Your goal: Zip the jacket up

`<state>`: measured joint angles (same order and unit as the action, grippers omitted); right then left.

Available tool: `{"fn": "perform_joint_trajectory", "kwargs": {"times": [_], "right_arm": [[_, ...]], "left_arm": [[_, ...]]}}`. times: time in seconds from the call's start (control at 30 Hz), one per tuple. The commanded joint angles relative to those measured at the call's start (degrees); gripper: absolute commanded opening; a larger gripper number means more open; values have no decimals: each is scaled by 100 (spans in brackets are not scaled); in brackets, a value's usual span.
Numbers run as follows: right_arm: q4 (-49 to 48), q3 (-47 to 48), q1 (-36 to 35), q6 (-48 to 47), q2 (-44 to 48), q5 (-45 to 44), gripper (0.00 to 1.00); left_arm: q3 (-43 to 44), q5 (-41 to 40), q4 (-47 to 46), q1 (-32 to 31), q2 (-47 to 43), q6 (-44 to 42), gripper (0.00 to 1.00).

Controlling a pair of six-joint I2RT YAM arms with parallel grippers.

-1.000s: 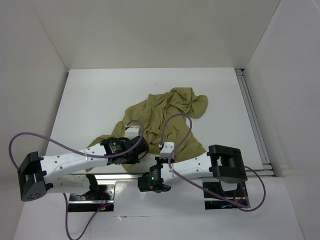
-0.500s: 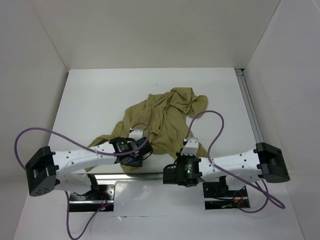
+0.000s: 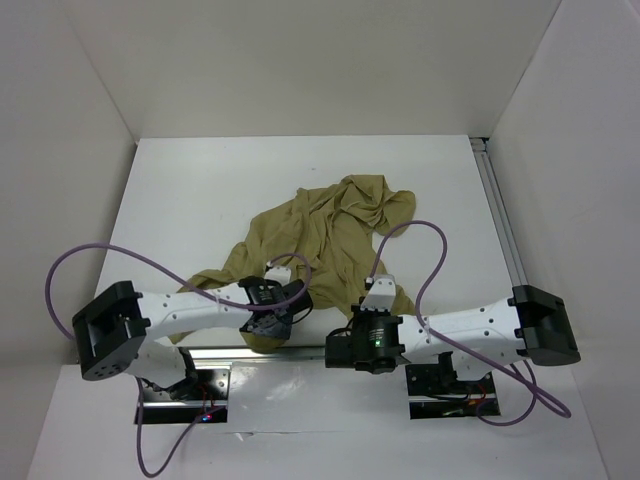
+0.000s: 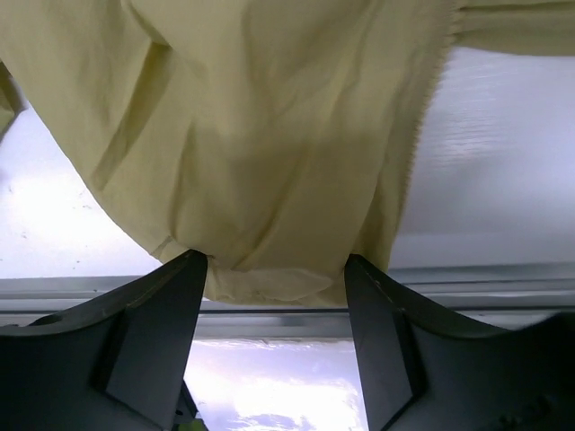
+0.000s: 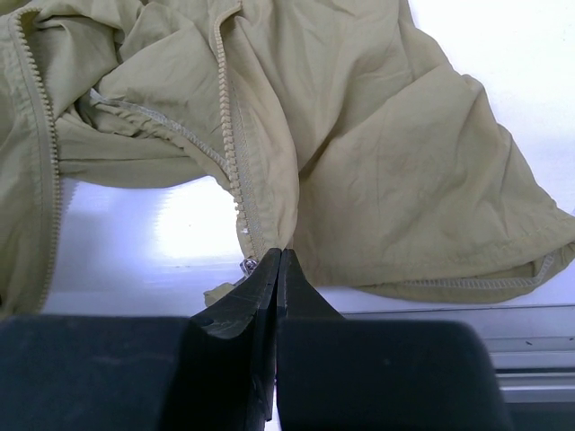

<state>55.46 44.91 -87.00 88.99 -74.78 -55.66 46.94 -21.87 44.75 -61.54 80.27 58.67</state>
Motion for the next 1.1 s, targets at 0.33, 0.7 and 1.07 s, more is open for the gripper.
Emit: {"fn": "perform_joint_trajectory", "kwargs": {"times": [0.33, 0.7, 1.07], "right_arm": [[-185, 62, -10, -39, 315, -173, 0], [-308, 9, -10, -92, 139, -173, 0], [-308, -43, -10, -40, 201, -226, 0]], "left_arm": [[473, -757, 1061, 10, 1236, 1022, 72], [975, -1013, 1432, -376, 614, 1349, 72], [351, 24, 543, -438, -302, 425, 72]]}}
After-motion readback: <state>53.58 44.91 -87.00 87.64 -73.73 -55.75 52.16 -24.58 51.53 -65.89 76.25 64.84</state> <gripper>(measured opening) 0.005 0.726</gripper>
